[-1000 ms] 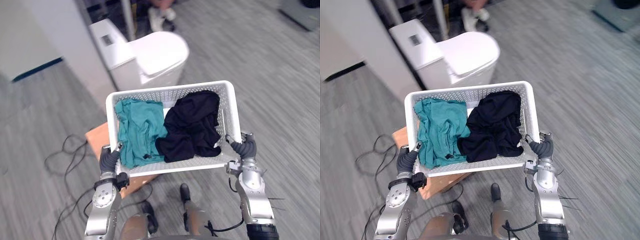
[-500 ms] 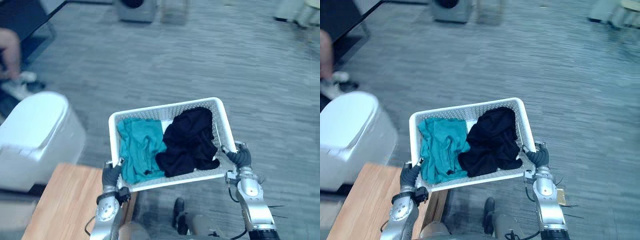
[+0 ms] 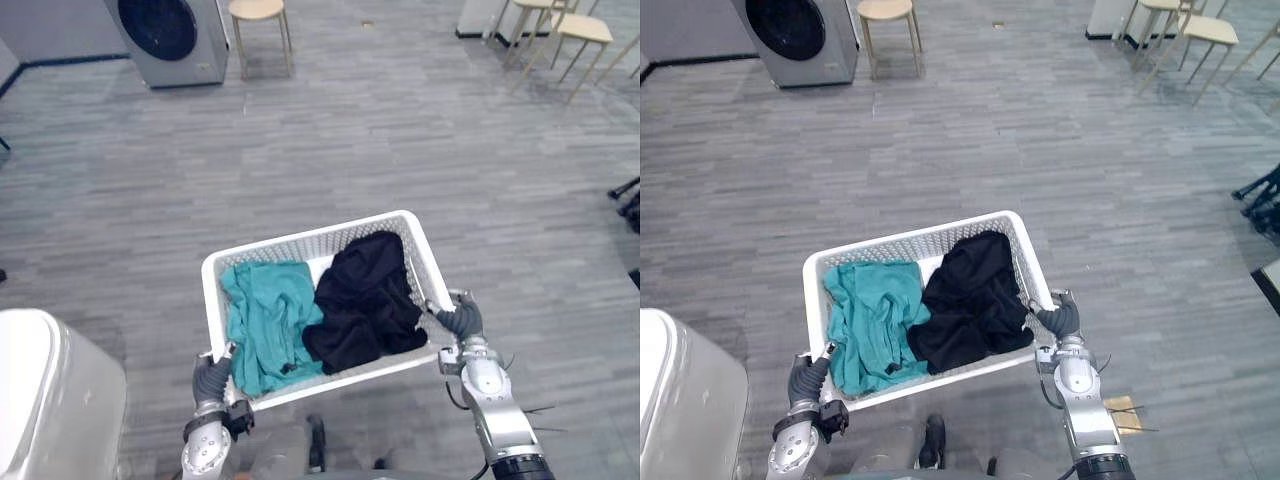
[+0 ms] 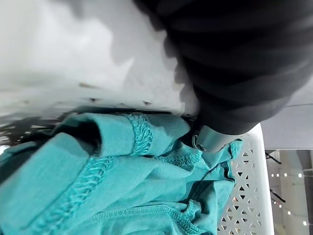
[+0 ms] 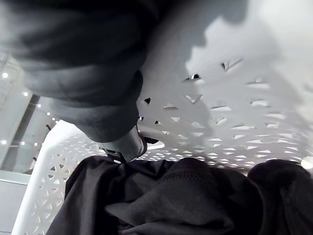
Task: Pick up the laundry basket with both hands and put the clothes into the washing machine.
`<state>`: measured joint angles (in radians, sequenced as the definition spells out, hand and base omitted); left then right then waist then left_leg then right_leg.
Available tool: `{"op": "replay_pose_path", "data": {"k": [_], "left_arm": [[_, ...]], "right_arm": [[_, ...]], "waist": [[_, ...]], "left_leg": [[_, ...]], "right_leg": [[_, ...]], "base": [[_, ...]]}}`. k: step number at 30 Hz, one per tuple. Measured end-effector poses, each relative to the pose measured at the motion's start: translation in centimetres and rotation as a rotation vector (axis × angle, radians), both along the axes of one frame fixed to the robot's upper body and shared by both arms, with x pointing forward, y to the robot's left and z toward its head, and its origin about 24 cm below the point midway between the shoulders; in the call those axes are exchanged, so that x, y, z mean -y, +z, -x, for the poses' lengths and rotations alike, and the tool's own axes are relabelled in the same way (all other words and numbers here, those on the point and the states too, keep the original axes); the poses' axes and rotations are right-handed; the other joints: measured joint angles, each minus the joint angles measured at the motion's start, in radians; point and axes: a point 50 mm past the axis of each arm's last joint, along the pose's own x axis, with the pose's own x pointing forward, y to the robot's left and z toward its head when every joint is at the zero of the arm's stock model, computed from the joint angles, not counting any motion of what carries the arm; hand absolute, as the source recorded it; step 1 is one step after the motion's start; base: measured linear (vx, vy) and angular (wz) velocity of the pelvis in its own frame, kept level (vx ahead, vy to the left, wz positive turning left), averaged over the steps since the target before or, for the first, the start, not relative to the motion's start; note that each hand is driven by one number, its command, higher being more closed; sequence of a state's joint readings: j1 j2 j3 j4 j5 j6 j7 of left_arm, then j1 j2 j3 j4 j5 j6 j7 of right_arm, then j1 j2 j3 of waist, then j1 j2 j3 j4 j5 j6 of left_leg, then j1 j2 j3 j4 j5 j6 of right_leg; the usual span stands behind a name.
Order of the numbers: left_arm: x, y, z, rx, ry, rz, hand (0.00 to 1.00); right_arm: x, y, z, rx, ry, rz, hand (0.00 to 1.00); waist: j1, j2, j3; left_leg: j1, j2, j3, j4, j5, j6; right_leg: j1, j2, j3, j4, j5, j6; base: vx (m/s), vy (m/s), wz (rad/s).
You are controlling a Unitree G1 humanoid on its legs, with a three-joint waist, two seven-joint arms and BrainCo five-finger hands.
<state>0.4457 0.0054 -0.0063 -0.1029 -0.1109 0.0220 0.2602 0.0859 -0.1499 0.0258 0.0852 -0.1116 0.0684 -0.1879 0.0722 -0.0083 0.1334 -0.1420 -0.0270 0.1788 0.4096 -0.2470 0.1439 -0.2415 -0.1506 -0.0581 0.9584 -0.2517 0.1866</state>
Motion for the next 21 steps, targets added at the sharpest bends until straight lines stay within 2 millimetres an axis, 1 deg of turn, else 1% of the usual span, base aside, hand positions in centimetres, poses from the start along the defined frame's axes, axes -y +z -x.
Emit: {"op": "replay_pose_path", "data": {"k": [1, 2, 3, 5, 6, 7, 8, 9, 10, 11, 12, 13, 14, 15, 16, 17, 18, 19, 20, 21], "left_arm": [[-0.1, 0.0, 0.0, -0.008, -0.005, -0.013, 1.00], [-0.2, 0.0, 0.0, -0.007, -0.008, -0.020, 1.00], [-0.3, 0.2, -0.4, 0.006, -0.017, -0.028, 1.00], [-0.1, 0.5, -0.9, 0.022, -0.031, -0.032, 1.00], [0.4, 0.4, -1.4, 0.025, -0.062, -0.029, 1.00], [0.5, 0.4, -1.6, 0.027, -0.074, -0.029, 1.00], [0.4, 0.4, -2.1, 0.031, -0.089, -0.040, 1.00], [0.5, 0.3, -2.4, 0.028, -0.100, -0.048, 1.00], [0.6, 0.1, -2.3, 0.020, -0.102, -0.048, 1.00], [0.7, -0.2, -2.1, 0.004, -0.112, -0.047, 1.00], [1.2, -0.5, -2.0, -0.005, -0.118, -0.029, 1.00], [1.9, -0.7, -1.8, -0.013, -0.125, -0.011, 1.00], [2.2, -0.7, -1.8, -0.013, -0.122, -0.005, 1.00], [2.2, -0.7, -1.8, -0.013, -0.119, -0.003, 1.00], [2.0, -0.8, -1.5, -0.019, -0.103, 0.001, 1.00], [2.1, -0.8, -1.4, -0.019, -0.101, 0.005, 1.00], [2.1, -0.6, -1.5, -0.010, -0.102, 0.004, 1.00], [1.9, -0.1, -1.6, 0.010, -0.106, -0.004, 1.00], [1.9, 0.2, -1.7, 0.029, -0.105, -0.009, 1.00], [1.8, 0.7, -1.8, 0.056, -0.101, -0.012, 1.00]], "right_arm": [[-0.1, -0.3, 0.1, -0.013, -0.001, -0.005, 1.00], [-0.1, -0.3, 0.1, -0.014, -0.003, -0.014, 1.00], [0.0, -0.3, 0.1, -0.012, -0.009, -0.020, 1.00], [0.3, -0.2, 0.1, -0.005, -0.021, -0.021, 1.00], [0.9, -0.1, 0.1, -0.003, -0.042, -0.018, 1.00], [1.1, -0.1, 0.2, -0.004, -0.048, -0.017, 1.00], [1.2, -0.1, 0.2, -0.003, -0.055, -0.016, 1.00], [1.4, -0.2, 0.3, -0.005, -0.064, -0.016, 1.00], [1.4, -0.5, 0.7, -0.020, -0.071, -0.016, 1.00], [1.6, -0.9, 1.4, -0.039, -0.081, -0.016, 1.00], [2.0, -1.0, 1.6, -0.045, -0.090, -0.007, 1.00], [2.6, -1.0, 1.8, -0.052, -0.099, 0.008, 1.00], [2.7, -0.8, 1.8, -0.045, -0.097, 0.016, 1.00], [2.7, -0.6, 1.7, -0.037, -0.095, 0.018, 1.00], [2.5, -0.2, 1.9, -0.027, -0.085, 0.022, 1.00], [2.5, 0.2, 2.3, -0.014, -0.091, 0.027, 1.00], [2.6, 0.4, 2.4, -0.005, -0.099, 0.028, 1.00], [2.5, 1.0, 2.4, 0.021, -0.107, 0.029, 1.00], [2.4, 1.5, 2.3, 0.044, -0.106, 0.028, 1.00], [2.3, 2.0, 2.2, 0.069, -0.104, 0.027, 1.00]], "waist": [[-0.004, 0.007, -0.002], [-0.006, 0.016, -0.008], [-0.011, 0.023, -0.011], [-0.017, 0.037, -0.009], [-0.038, 0.066, -0.007], [-0.048, 0.065, -0.006], [-0.070, 0.040, -0.005], [-0.088, 0.019, -0.005], [-0.096, 0.000, -0.011], [-0.114, 0.002, -0.024], [-0.111, 0.026, -0.035], [-0.107, 0.077, -0.046], [-0.104, 0.119, -0.038], [-0.101, 0.136, -0.029], [-0.088, 0.147, -0.012], [-0.078, 0.152, -0.008], [-0.066, 0.148, -0.004], [-0.045, 0.126, 0.011], [-0.036, 0.116, 0.016], [-0.024, 0.108, 0.016]], "left_leg": [[0.060, -0.008, -0.007, -0.028, -0.024, 0.003], [0.093, -0.008, -0.019, -0.053, -0.030, 0.005], [0.143, -0.007, -0.044, -0.103, -0.031, 0.004], [0.201, 0.010, -0.069, -0.166, -0.037, -0.004], [0.266, 0.043, -0.100, -0.227, -0.041, -0.018], [0.293, 0.045, -0.111, -0.254, -0.036, -0.026], [0.344, 0.027, -0.138, -0.286, -0.040, -0.051], [0.396, 0.016, -0.161, -0.296, -0.065, -0.092], [0.453, 0.011, -0.185, -0.300, -0.084, -0.120], [0.489, 0.014, -0.213, -0.284, -0.099, -0.125], [0.491, 0.040, -0.216, -0.249, -0.104, -0.131], [0.460, 0.093, -0.216, -0.123, -0.100, -0.140], [0.391, 0.146, -0.213, 0.089, -0.054, -0.216], [0.340, 0.175, -0.207, 0.217, 0.012, -0.271], [0.226, 0.228, -0.171, 0.470, 0.278, -0.325], [0.099, 0.292, -0.127, 0.696, 0.298, -0.310], [0.043, 0.315, -0.094, 0.781, 0.258, -0.285], [-0.043, 0.336, -0.024, 0.850, 0.169, -0.199], [-0.108, 0.339, 0.034, 0.835, 0.111, -0.163], [-0.164, 0.336, 0.090, 0.769, 0.065, -0.147]], "right_leg": [[-0.033, -0.043, -0.049, 0.048, -0.021, -0.050], [-0.060, -0.065, -0.098, 0.035, -0.041, -0.083], [-0.102, -0.076, -0.148, -0.023, -0.060, -0.118], [-0.159, -0.049, -0.170, -0.153, -0.059, -0.140], [-0.180, 0.012, -0.167, -0.447, 0.041, -0.124], [-0.182, 0.020, -0.160, -0.588, 0.104, -0.094], [-0.207, 0.005, -0.153, -0.760, 0.206, -0.047], [-0.234, -0.010, -0.129, -0.827, 0.257, -0.058], [-0.235, -0.018, -0.119, -0.820, 0.248, -0.070], [-0.241, -0.007, -0.079, -0.760, 0.337, -0.112], [-0.247, 0.012, -0.076, -0.710, 0.368, -0.125], [-0.244, 0.051, -0.098, -0.644, 0.375, -0.141], [-0.219, 0.086, -0.139, -0.598, 0.340, -0.186], [-0.196, 0.103, -0.149, -0.578, 0.306, -0.197], [-0.135, 0.139, -0.147, -0.564, 0.243, -0.216], [-0.062, 0.162, -0.160, -0.574, 0.199, -0.234], [-0.022, 0.172, -0.160, -0.581, 0.184, -0.249], [0.064, 0.174, -0.154, -0.610, 0.154, -0.258], [0.127, 0.177, -0.148, -0.656, 0.141, -0.256], [0.181, 0.178, -0.138, -0.702, 0.137, -0.253]], "base": [[0.55, 0.109, 0.11], [0.67, 0.072, 0.18], [0.57, 0.028, 0.25], [0.56, -0.023, 0.35], [0.56, -0.066, 0.49], [0.69, -0.124, 0.77], [0.63, -0.174, 0.77], [0.78, -0.262, 0.86], [0.71, -0.265, 0.81], [0.61, -0.217, 0.61], [0.62, -0.222, 0.36], [0.84, -0.321, 0.03], [0.68, -0.279, -0.08], [0.66, -0.254, -0.19], [0.66, -0.218, -0.15], [0.79, -0.255, -0.14], [0.78, -0.223, -0.13], [0.52, -0.115, -0.12], [0.66, -0.113, -0.15], [0.64, -0.069, -0.12]]}}
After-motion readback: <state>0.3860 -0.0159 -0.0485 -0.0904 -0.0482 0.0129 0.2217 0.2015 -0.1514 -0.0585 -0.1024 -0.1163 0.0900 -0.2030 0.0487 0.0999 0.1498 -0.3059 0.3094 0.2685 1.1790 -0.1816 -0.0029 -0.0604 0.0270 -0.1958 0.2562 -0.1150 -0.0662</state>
